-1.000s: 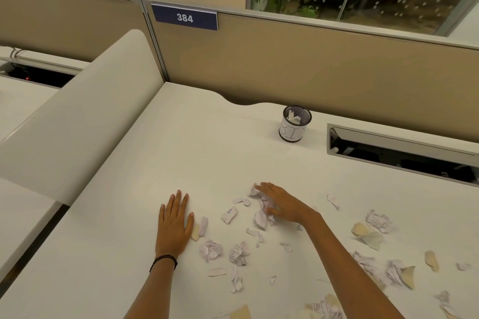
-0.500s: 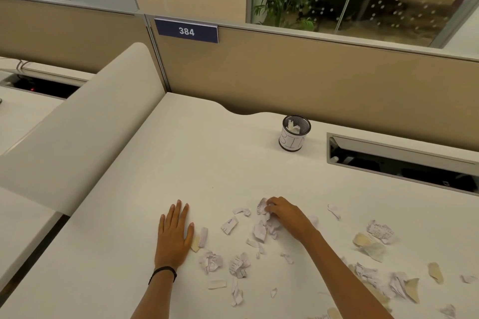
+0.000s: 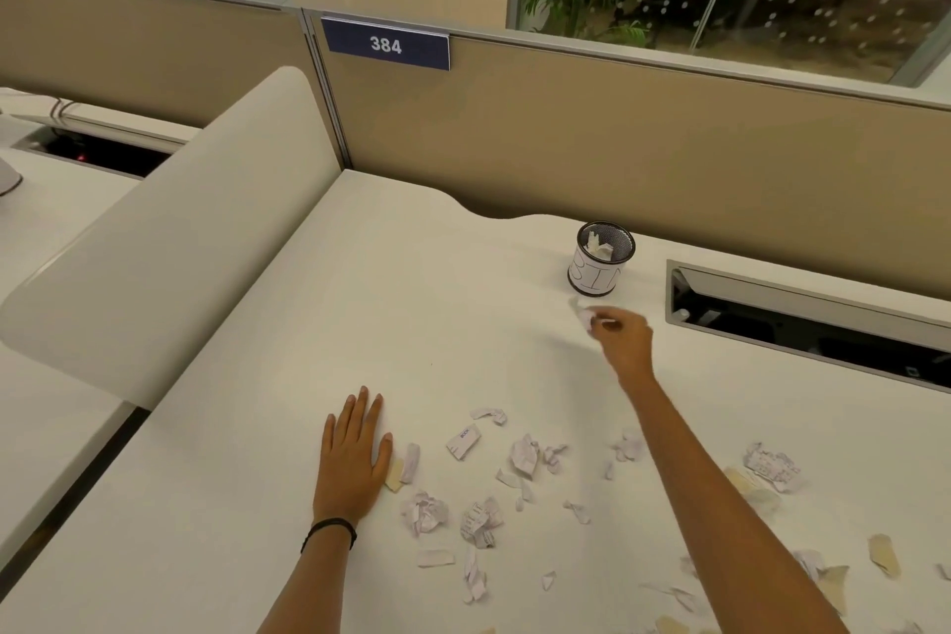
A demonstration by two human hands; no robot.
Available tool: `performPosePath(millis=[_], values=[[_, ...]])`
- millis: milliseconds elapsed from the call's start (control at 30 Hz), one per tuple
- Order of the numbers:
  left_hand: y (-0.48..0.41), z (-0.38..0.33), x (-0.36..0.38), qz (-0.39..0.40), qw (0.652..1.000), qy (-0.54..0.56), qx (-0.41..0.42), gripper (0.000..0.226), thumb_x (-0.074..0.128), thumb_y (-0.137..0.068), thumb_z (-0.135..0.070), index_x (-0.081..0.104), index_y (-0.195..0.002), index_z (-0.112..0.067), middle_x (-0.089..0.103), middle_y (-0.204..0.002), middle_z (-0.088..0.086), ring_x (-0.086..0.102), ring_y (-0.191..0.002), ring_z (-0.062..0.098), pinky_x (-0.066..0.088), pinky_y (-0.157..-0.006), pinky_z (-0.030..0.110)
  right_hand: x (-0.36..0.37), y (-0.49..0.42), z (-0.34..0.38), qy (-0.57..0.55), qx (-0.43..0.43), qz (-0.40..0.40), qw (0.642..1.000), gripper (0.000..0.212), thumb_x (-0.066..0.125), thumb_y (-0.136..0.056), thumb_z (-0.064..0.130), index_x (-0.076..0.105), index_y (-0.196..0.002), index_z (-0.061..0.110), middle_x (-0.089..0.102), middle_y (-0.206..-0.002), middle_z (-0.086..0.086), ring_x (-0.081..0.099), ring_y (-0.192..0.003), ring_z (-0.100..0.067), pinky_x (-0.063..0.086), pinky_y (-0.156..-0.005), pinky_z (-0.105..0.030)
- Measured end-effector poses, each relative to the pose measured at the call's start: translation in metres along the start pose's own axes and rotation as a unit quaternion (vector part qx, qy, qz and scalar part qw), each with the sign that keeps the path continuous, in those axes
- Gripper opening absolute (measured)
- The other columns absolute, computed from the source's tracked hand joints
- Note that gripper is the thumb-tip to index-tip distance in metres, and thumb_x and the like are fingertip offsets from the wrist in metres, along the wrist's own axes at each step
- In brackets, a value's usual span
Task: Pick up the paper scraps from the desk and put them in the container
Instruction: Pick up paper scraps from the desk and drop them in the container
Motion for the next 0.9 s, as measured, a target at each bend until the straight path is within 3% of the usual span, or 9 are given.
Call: performPosePath(millis=[200,400,500,633,667,700,733,800,900], values=[[0.000,-0.001,0.000,0.000,1.000,-0.004,-0.003,0.067,0.008,-0.088,-0.049,0.015,-0.148,-0.020,0.010,-0.157,-0.001,0.006,-0.145,0.015,0.001,-0.119,0.037,-0.020,-0.066,0.020,-0.168,0.093,-0.091,0.977,0.025,0.064,-0.080,-0.007,0.064,-0.106,-0.009,0.059,-0.090,-0.011,0.051,-0.059,-0.007,0.049,-0.055,-0.010],[-0.001,-0.001,-0.001,-0.003,1.000,0.002,-0.005,0.067,0.011,-0.089,-0.048,0.018,-0.148,-0.019,0.012,-0.157,-0.001,0.007,-0.145,0.016,0.001,-0.119,0.036,-0.024,-0.102,0.027,-0.141,0.118,-0.126,0.975,0.025,0.068,-0.081,0.005,0.066,-0.103,-0.007,0.064,-0.092,-0.015,0.061,-0.075,-0.022,0.058,-0.073,-0.032],[-0.001,0.000,-0.001,-0.004,1.000,-0.001,-0.004,0.066,0.012,-0.089,-0.047,0.019,-0.148,-0.019,0.013,-0.157,-0.001,0.009,-0.145,0.016,0.001,-0.119,0.036,-0.022,-0.110,0.029,-0.105,0.120,-0.113,0.981,0.024,0.066,-0.085,0.012,0.067,-0.098,-0.007,0.066,-0.094,-0.020,0.061,-0.066,-0.022,0.058,-0.072,-0.032],[-0.001,0.001,0.000,-0.003,1.000,0.000,-0.003,0.065,0.013,-0.090,-0.047,0.019,-0.148,-0.019,0.013,-0.157,-0.001,0.009,-0.145,0.016,0.002,-0.119,0.037,-0.027,-0.110,0.042,-0.042,0.102,-0.108,0.988,0.026,0.056,-0.088,0.011,0.069,-0.086,-0.011,0.066,-0.072,-0.014,0.057,-0.059,-0.029,0.051,-0.060,-0.026],[-0.001,0.000,0.000,-0.004,1.000,0.003,-0.002,0.065,0.013,-0.090,-0.047,0.019,-0.148,-0.019,0.013,-0.157,-0.001,0.009,-0.145,0.016,0.003,-0.119,0.038,-0.029,-0.109,0.045,-0.036,0.100,-0.109,0.988,0.024,0.053,-0.086,0.007,0.069,-0.076,-0.007,0.064,-0.064,-0.008,0.060,-0.098,-0.024,0.048,-0.054,-0.022],[-0.001,0.000,0.000,-0.004,1.000,0.005,-0.003,0.065,0.013,-0.090,-0.047,0.019,-0.148,-0.019,0.013,-0.157,-0.001,0.009,-0.145,0.016,0.003,-0.119,0.038,-0.030,-0.108,0.048,-0.027,0.092,-0.109,0.989,0.025,0.048,-0.085,0.003,0.064,-0.066,-0.004,0.056,-0.057,-0.002,0.034,-0.076,-0.012,0.040,-0.047,-0.017],[-0.001,0.000,0.000,-0.005,1.000,0.007,-0.003,0.065,0.013,-0.090,-0.047,0.019,-0.148,-0.019,0.013,-0.157,-0.001,0.008,-0.145,0.016,0.003,-0.119,0.038,-0.030,-0.106,0.051,-0.020,0.081,-0.106,0.991,0.024,0.044,-0.083,0.001,0.058,-0.064,-0.002,0.047,-0.061,-0.003,0.032,-0.077,-0.013,0.032,-0.044,-0.016],[-0.001,0.000,0.000,-0.005,1.000,0.009,-0.003,0.066,0.013,-0.090,-0.047,0.018,-0.148,-0.018,0.013,-0.157,-0.001,0.008,-0.145,0.016,0.003,-0.119,0.038,-0.029,-0.096,0.058,-0.012,0.056,-0.091,0.994,0.024,0.042,-0.083,0.001,0.063,-0.079,0.012,0.047,-0.077,-0.006,0.038,-0.074,-0.025,0.039,-0.058,-0.018],[0.000,0.000,0.000,-0.005,1.000,0.012,0.000,0.066,0.013,-0.089,-0.047,0.017,-0.148,-0.017,0.012,-0.157,-0.001,0.007,-0.145,0.016,0.002,-0.119,0.038,-0.019,-0.069,0.051,-0.043,0.032,-0.062,0.997,0.029,0.049,-0.087,0.002,0.066,-0.110,0.003,0.066,-0.115,-0.011,0.057,-0.099,-0.020,0.048,-0.097,-0.037]])
Point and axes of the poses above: each hand's wrist, its own y-axis away from the middle knuckle, its own x-axis out of the palm, z = x × y, the point moved 8 cm from there along -y, towards the middle knuckle
